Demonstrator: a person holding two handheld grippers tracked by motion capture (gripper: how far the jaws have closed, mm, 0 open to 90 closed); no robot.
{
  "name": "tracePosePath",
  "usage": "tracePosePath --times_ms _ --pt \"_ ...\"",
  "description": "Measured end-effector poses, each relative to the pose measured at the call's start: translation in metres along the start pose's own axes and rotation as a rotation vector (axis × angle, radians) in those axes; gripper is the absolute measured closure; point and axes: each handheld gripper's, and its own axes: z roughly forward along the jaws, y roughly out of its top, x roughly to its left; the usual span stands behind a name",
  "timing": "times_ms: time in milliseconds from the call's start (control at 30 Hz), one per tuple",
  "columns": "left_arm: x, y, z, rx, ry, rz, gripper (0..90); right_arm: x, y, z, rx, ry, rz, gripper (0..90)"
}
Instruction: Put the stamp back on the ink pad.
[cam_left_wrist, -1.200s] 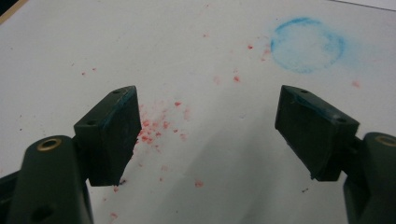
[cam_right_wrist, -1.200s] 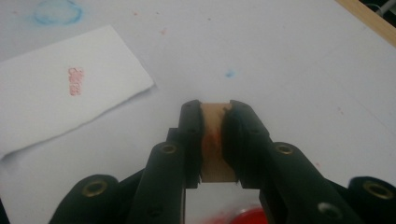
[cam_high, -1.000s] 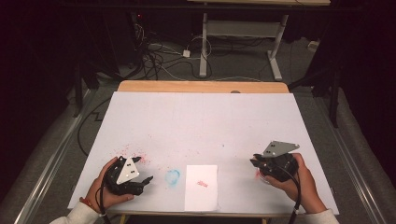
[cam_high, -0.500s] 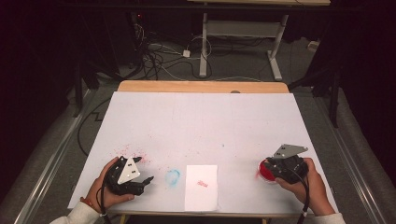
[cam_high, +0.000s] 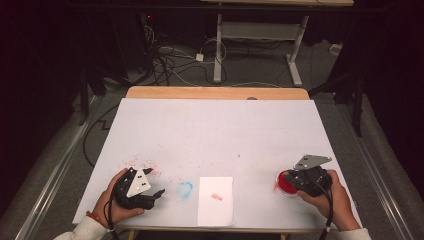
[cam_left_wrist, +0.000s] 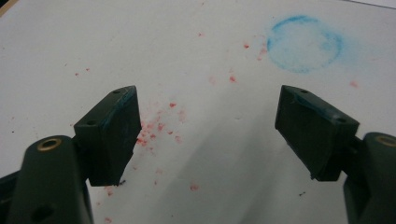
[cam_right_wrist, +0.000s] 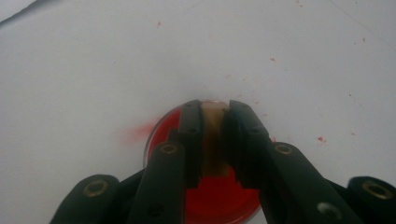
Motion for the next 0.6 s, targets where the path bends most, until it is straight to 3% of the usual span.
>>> tracePosePath --times_ms 100,200,400,600 --pt "0.000 0.000 0.000 0.001 -0.002 -0.001 21.9 0.000 0.004 -0.010 0.000 0.000 -0.015 76.6" --pt "0.000 0.000 0.001 0.005 -0.007 0.004 21.8 0.000 0.007 -0.017 0.037 0.009 -0.027 76.6" --pt "-0.001 0.001 0.002 0.005 -0.009 0.002 21.9 -0.002 0.004 -0.006 0.132 0.047 -0.011 76.5" --pt "-0.001 0.001 0.002 0.006 -0.010 0.003 21.9 -0.003 0.003 0.003 0.110 0.049 -0.001 76.5"
